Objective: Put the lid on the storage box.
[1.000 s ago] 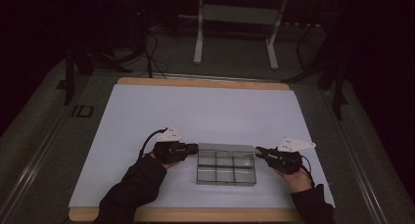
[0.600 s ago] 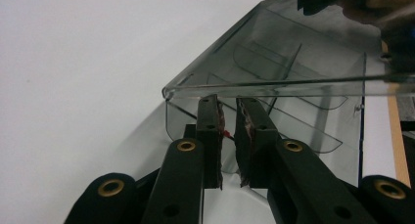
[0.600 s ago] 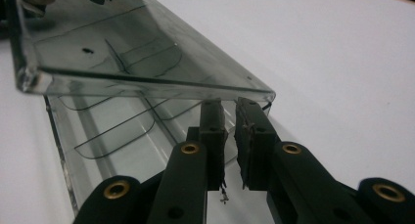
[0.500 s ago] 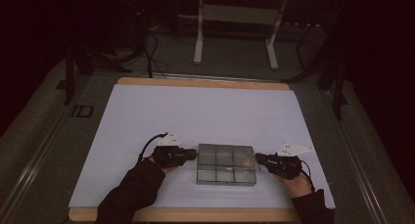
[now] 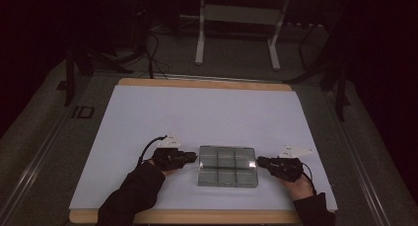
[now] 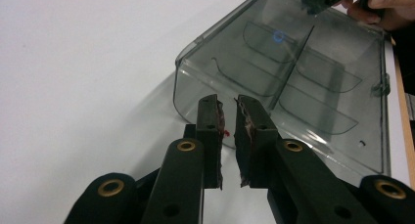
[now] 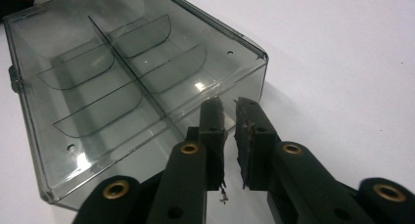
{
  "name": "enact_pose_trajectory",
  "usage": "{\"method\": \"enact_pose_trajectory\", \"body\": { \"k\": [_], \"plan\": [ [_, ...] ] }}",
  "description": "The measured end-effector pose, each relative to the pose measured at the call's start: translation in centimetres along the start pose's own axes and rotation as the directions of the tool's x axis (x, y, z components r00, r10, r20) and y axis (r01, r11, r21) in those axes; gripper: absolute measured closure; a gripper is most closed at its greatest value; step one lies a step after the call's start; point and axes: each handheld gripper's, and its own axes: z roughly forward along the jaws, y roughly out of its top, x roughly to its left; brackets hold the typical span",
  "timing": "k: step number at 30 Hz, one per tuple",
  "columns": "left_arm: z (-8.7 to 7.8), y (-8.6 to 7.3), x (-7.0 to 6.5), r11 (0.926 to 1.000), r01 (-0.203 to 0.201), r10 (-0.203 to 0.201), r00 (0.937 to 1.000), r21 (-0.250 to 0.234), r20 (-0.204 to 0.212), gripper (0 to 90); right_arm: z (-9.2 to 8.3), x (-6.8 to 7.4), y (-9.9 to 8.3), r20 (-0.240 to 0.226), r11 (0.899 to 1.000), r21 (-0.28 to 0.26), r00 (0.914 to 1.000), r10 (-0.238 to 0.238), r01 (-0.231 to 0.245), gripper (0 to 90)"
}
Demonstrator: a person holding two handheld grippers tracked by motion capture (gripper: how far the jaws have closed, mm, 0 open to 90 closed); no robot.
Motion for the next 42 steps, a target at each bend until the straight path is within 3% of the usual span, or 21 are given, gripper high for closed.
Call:
{"method": "enact_pose_trajectory", "body": {
  "k": [4,8,9,14,15,16,17,18,19,24,25,28,37,42],
  "plan": [
    [0.1,-0.3,0.1,0.9999,0.007,-0.007,1.0,0.013,-0.003,81.3,0.0,-0.2,0.0,0.001,1.0,0.002,1.0,0.003,-0.003,77.7],
    [0.1,-0.2,0.3,0.9997,0.018,-0.017,0.9997,0.019,-0.016,70.1,-0.1,-0.4,0.1,0.002,1.0,-0.002,1.0,0.008,-0.008,73.4],
    [0.1,-0.1,0.4,0.9993,0.032,-0.031,0.999,0.022,-0.03,62.3,-0.3,-0.6,0.2,0.01,1.0,-0.004,0.9999,0.006,-0.006,67.8],
    [0.1,0.0,0.7,0.9976,0.063,-0.062,0.9979,0.03,-0.02,46.4,-0.5,-0.8,0.5,0.009,1.0,-0.007,1.0,0.0,0.0,56.8],
    [0.0,0.0,0.8,0.9974,0.065,-0.065,0.9978,0.031,-0.014,41.6,-0.5,-0.8,0.6,0.006,1.0,-0.005,0.9999,-0.01,0.01,47.9],
    [0.0,0.0,0.8,0.9974,0.065,-0.065,0.9978,0.031,-0.014,37.4,-0.5,-0.8,0.6,0.006,1.0,-0.005,0.9999,-0.01,0.01,47.9],
    [0.1,0.1,0.8,0.9968,0.071,-0.07,0.9974,0.038,-0.014,31.2,-0.5,-0.9,0.7,0.001,1.0,-0.007,1.0,-0.004,0.004,35.8],
    [0.1,0.1,0.8,0.9968,0.071,-0.07,0.9974,0.038,-0.014,26.9,-0.5,-0.9,0.7,0.001,1.0,-0.007,1.0,-0.004,0.004,35.8],
    [0.0,0.1,0.8,0.9981,0.046,-0.045,0.999,0.041,-0.004,20.0,-0.4,-0.7,0.7,0.023,1.0,0.004,0.9995,-0.024,0.024,25.1],
    [0.1,0.0,0.8,0.9974,0.039,-0.039,0.9992,0.06,-0.006,4.9,-0.3,-0.7,0.6,0.024,1.0,0.001,0.9997,-0.011,0.011,18.4],
    [0.1,0.0,0.9,0.9974,0.038,-0.038,0.9992,0.061,-0.009,4.7,-0.2,-0.7,0.5,0.043,1.0,0.007,0.9989,-0.018,0.018,15.7],
    [0.1,-0.3,0.9,0.9973,0.012,-0.009,0.999,0.073,-0.045,3.6,-0.2,-0.8,0.3,0.039,1.0,0.024,0.9992,-0.013,0.012,14.8],
    [-0.4,-0.8,0.9,0.9954,-0.015,0.021,0.9978,0.094,-0.063,5.5,-0.4,-1.0,0.0,0.072,0.999,0.041,0.9972,-0.022,0.019,14.7],
    [-0.8,-1.1,1.1,0.9917,0.006,0.008,0.9945,0.128,-0.104,3.2,-0.4,-1.1,-0.2,0.083,0.998,0.052,0.996,-0.033,0.029,14.6]
  ]
}}
